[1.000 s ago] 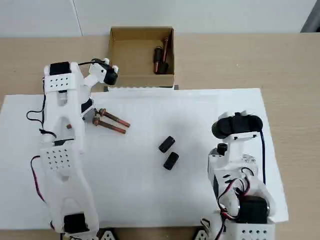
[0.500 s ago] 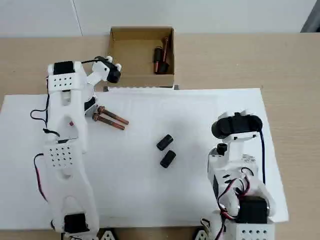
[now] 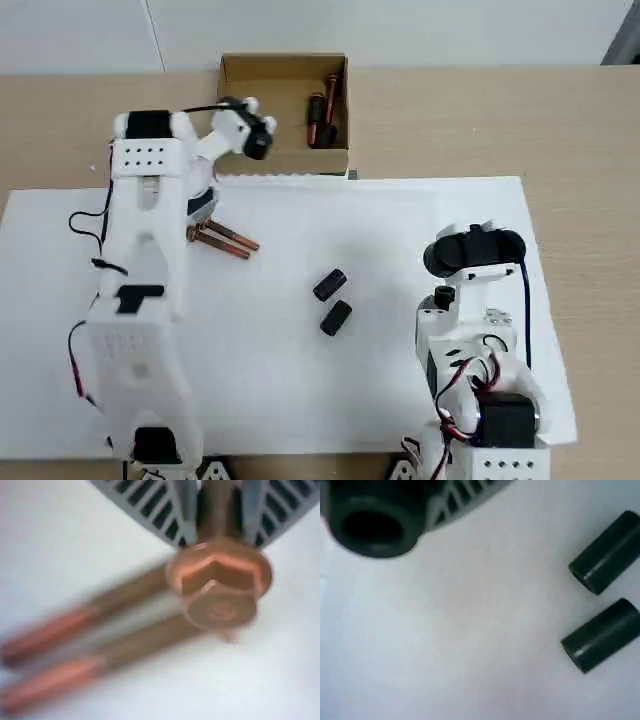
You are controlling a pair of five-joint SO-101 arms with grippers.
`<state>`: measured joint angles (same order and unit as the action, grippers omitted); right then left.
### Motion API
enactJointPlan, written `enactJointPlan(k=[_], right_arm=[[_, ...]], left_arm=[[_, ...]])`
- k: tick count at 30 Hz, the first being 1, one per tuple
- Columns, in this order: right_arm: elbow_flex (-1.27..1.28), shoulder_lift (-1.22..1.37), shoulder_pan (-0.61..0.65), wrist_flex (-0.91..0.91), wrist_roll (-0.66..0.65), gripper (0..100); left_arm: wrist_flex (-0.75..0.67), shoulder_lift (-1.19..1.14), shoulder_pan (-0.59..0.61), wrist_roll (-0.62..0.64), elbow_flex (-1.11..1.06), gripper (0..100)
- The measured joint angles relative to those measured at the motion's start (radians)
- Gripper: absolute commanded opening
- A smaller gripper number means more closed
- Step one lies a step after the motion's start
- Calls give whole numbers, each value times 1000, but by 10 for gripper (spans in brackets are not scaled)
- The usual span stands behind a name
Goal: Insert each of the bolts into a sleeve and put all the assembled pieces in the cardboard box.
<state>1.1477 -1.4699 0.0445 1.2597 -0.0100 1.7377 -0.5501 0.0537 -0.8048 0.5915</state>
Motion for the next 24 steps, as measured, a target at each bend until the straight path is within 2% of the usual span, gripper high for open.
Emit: enactJointPlan(k=[3,10,14,20,24], right_arm=[[-17,0,0,14,0,2],[-26,0,0,28,0,2],[-26,0,0,28,0,2],[-55,-5,0,63,0,2],[-55,-6,0,71,0,2]], left_arm=[[2,153,-51,44,-118,5],[5,353,-124,336,-204,5],[5,437,-137,365,-256,5],[2,646,-199,489,-422,5],[-75,835,-218,565,-588,5]])
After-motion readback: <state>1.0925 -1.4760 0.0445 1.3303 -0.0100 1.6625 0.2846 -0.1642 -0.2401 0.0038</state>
